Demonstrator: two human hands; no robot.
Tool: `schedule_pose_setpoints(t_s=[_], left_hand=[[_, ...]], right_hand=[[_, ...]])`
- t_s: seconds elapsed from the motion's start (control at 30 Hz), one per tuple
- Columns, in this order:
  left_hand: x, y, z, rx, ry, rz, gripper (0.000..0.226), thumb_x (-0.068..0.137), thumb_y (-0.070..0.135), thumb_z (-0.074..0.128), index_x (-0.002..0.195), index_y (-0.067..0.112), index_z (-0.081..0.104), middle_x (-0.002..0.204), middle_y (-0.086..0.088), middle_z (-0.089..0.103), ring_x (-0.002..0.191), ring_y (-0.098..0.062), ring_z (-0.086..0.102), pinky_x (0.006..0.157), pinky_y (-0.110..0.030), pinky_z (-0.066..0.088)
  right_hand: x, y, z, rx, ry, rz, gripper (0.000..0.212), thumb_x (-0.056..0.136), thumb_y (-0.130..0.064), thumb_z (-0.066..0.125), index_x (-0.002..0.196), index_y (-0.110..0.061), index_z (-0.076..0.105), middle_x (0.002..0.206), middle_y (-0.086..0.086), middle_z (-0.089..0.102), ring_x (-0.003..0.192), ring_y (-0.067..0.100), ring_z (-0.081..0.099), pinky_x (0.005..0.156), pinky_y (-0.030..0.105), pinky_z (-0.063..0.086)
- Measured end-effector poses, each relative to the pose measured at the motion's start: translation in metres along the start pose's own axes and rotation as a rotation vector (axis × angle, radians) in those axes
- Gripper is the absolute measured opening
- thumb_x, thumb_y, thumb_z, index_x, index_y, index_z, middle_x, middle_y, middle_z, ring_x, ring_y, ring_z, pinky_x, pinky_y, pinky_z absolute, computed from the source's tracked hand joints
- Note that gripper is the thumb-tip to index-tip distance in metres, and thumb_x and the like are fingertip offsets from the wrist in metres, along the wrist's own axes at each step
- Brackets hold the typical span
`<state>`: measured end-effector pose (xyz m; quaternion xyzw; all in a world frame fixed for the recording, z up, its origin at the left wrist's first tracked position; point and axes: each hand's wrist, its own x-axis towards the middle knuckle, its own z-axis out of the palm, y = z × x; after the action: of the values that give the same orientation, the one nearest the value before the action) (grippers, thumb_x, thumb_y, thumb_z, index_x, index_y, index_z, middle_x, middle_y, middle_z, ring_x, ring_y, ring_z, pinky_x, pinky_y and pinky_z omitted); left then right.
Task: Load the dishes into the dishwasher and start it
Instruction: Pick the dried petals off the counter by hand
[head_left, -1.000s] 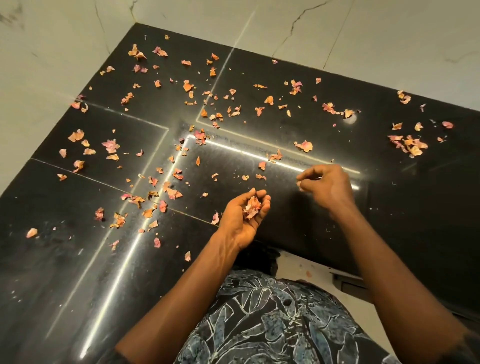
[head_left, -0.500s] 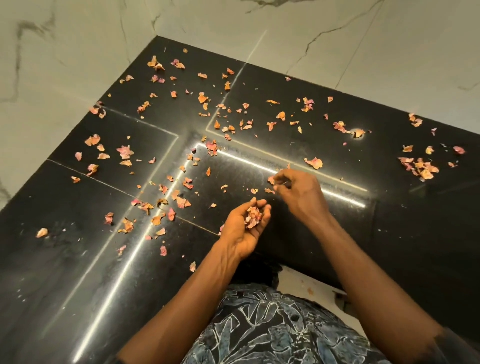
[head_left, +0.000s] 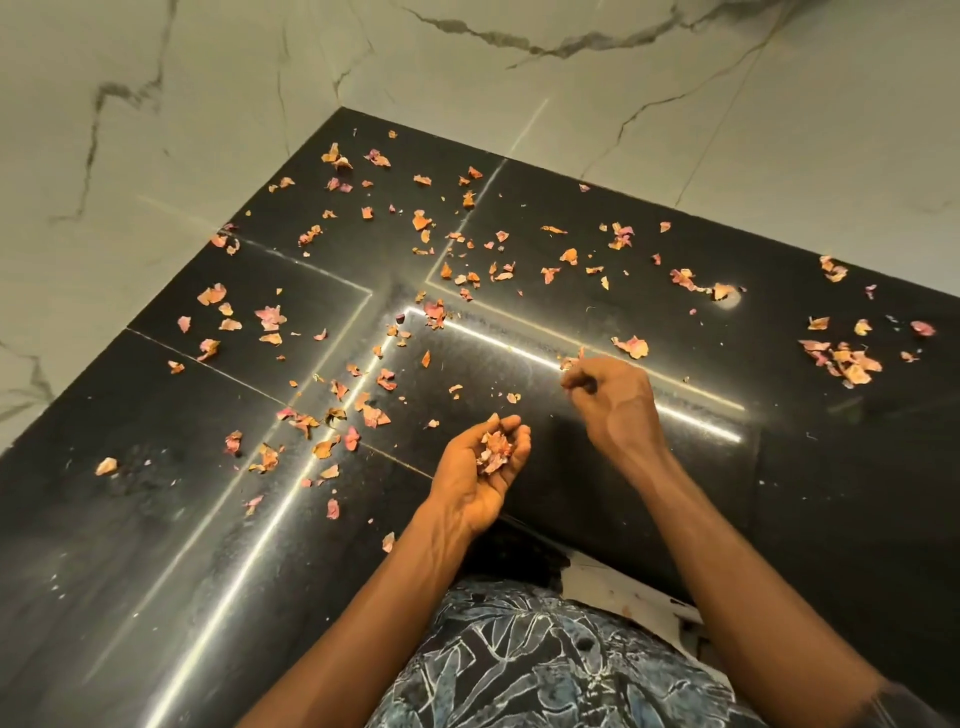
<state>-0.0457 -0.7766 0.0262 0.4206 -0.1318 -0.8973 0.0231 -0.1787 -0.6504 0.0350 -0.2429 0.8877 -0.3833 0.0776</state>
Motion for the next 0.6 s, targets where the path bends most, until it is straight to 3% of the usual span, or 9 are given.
schedule_pose_setpoints(t_s=[0.1, 0.17, 0.23, 0.33, 0.43, 0.5, 0.6], left_hand=[[0.007, -0.005, 0.007, 0.048, -0.020, -0.019, 0.026, 0.099, 0.014, 0.053, 0.100, -0.006, 0.068, 0.091, -0.019, 0.071, 0.080, -0.023, 0.071, 0.066, -0.029, 0.062], [0.009, -0.008, 0.014, 0.082, -0.027, -0.021, 0.025, 0.099, 0.016, 0.051, 0.094, 0.000, 0.070, 0.085, -0.012, 0.073, 0.071, -0.019, 0.072, 0.060, -0.028, 0.060], [0.009, -0.009, 0.019, 0.086, -0.026, -0.015, 0.028, 0.100, 0.016, 0.050, 0.088, 0.003, 0.072, 0.080, -0.009, 0.074, 0.066, -0.017, 0.072, 0.057, -0.027, 0.059], [0.008, -0.007, 0.016, 0.005, -0.038, -0.033, 0.028, 0.099, 0.015, 0.053, 0.090, -0.005, 0.071, 0.084, -0.016, 0.073, 0.071, -0.022, 0.072, 0.064, -0.029, 0.062], [0.003, -0.005, 0.011, -0.040, -0.014, -0.034, 0.024, 0.098, 0.011, 0.056, 0.088, -0.007, 0.068, 0.080, -0.016, 0.071, 0.073, -0.024, 0.071, 0.066, -0.029, 0.062], [-0.001, -0.005, 0.007, -0.042, 0.002, -0.033, 0.021, 0.097, 0.010, 0.058, 0.086, -0.005, 0.068, 0.080, -0.015, 0.070, 0.073, -0.022, 0.071, 0.065, -0.028, 0.062], [-0.005, -0.004, 0.003, -0.041, 0.002, -0.028, 0.020, 0.095, 0.009, 0.059, 0.085, -0.004, 0.070, 0.083, -0.014, 0.069, 0.074, -0.022, 0.072, 0.063, -0.027, 0.062]], right_hand=[[-0.020, -0.032, -0.005, 0.002, -0.132, -0.064, 0.023, 0.086, 0.001, 0.067, 0.094, -0.019, 0.076, 0.090, -0.007, 0.069, 0.085, 0.006, 0.063, 0.077, 0.021, 0.053], [-0.032, -0.045, -0.002, -0.049, -0.220, -0.091, 0.026, 0.088, -0.003, 0.064, 0.099, -0.022, 0.076, 0.094, -0.007, 0.070, 0.087, 0.008, 0.063, 0.077, 0.023, 0.053], [-0.035, -0.049, -0.001, -0.054, -0.233, -0.113, 0.029, 0.088, -0.006, 0.064, 0.107, -0.025, 0.075, 0.099, -0.008, 0.071, 0.091, 0.010, 0.065, 0.081, 0.027, 0.055], [-0.018, -0.043, -0.008, 0.030, -0.155, -0.063, 0.030, 0.091, -0.005, 0.064, 0.114, -0.020, 0.075, 0.102, -0.013, 0.067, 0.093, 0.004, 0.063, 0.082, 0.016, 0.051], [0.020, -0.012, -0.004, -0.062, -0.009, 0.046, 0.026, 0.093, -0.010, 0.065, 0.116, -0.016, 0.073, 0.114, 0.000, 0.070, 0.104, 0.019, 0.064, 0.089, 0.031, 0.052], [0.039, 0.012, 0.004, -0.199, -0.065, 0.098, 0.034, 0.092, -0.012, 0.065, 0.126, -0.015, 0.067, 0.127, 0.006, 0.063, 0.116, 0.027, 0.059, 0.096, 0.037, 0.047], [0.044, 0.031, 0.019, -0.367, -0.172, -0.051, 0.036, 0.089, -0.004, 0.063, 0.123, -0.015, 0.068, 0.126, 0.005, 0.060, 0.115, 0.030, 0.055, 0.097, 0.041, 0.049]])
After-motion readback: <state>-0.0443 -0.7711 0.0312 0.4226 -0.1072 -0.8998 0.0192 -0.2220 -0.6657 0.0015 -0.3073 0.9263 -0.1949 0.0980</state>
